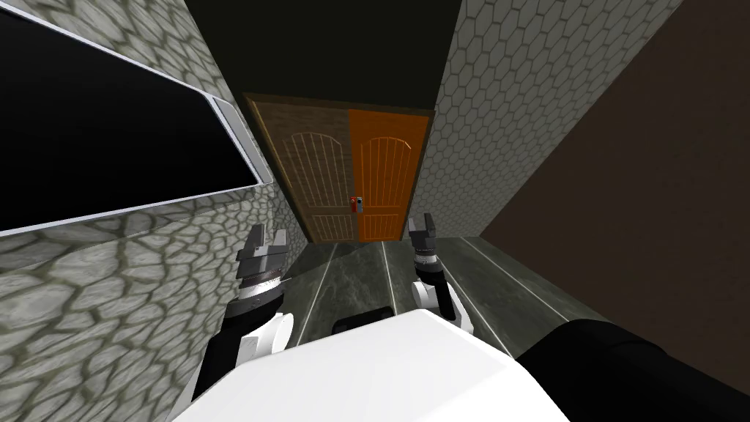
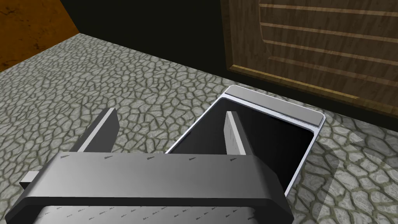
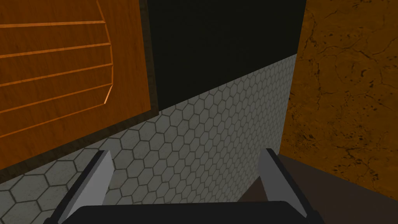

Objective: Pull the door open

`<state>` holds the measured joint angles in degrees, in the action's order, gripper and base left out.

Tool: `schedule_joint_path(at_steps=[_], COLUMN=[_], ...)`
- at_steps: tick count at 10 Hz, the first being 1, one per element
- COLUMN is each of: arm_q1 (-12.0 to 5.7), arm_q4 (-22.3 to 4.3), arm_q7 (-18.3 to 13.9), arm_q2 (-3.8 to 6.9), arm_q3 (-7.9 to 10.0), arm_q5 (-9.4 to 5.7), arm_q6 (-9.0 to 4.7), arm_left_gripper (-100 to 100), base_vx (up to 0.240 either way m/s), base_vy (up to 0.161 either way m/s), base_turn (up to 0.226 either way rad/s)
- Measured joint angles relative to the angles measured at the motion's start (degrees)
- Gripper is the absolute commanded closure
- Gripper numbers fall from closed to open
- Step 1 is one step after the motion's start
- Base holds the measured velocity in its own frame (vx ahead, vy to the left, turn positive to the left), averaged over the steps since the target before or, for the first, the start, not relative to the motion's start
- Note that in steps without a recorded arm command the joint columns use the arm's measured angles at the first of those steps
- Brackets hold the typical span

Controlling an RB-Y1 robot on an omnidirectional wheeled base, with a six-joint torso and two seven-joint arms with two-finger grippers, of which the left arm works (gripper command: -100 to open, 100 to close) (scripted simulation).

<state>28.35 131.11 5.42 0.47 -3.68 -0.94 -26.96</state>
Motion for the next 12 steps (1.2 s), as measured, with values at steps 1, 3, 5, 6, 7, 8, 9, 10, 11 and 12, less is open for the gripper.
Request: schedule_joint_path(at_steps=[1,3,5,6,7,8,9,10,11,12], arm_q1=[-0.42,-1.3,-2.3,-2.65,-3.0,-3.2,-3.52,-4.25,-5.47,-6.04], arm_q4=[-1.0,-3.0,-4.8,-5.8,-6.7,-7.4,-8.6,-10.4,-12.3,-13.5], arm_q7=[-0.1,-0.5,-1.0,-1.1,-1.1,-1.3,-1.5,-1.7,-2.0,-2.2], arm_q2=[0.41,1.09,1.85,2.08,2.13,2.4,2.68,3.04,3.42,3.66], arm_q3=[0.1,0.35,0.87,0.91,0.82,0.91,1.05,1.3,1.65,1.77], arm_q5=[-0.1,-0.29,-0.62,-0.67,-0.64,-0.74,-0.85,-1.0,-1.19,-1.29], arm_q6=[-0.01,0.53,1.15,1.2,1.27,1.32,1.14,0.98,1.39,1.81], arm_left_gripper=[-100,-100,-100,-100,-100,-100,-100,-100,-100,-100], base_vx=[0.158,0.155,0.134,0.107,0.095,0.086,0.12,0.158,0.159,0.143], base_vy=[-0.023,-0.005,-0.003,-0.007,-0.012,-0.011,-0.022,-0.03,-0.003,-0.008], base_turn=[-0.046,-0.03,-0.033,-0.019,-0.028,-0.028,-0.06,-0.058,-0.038,-0.052])
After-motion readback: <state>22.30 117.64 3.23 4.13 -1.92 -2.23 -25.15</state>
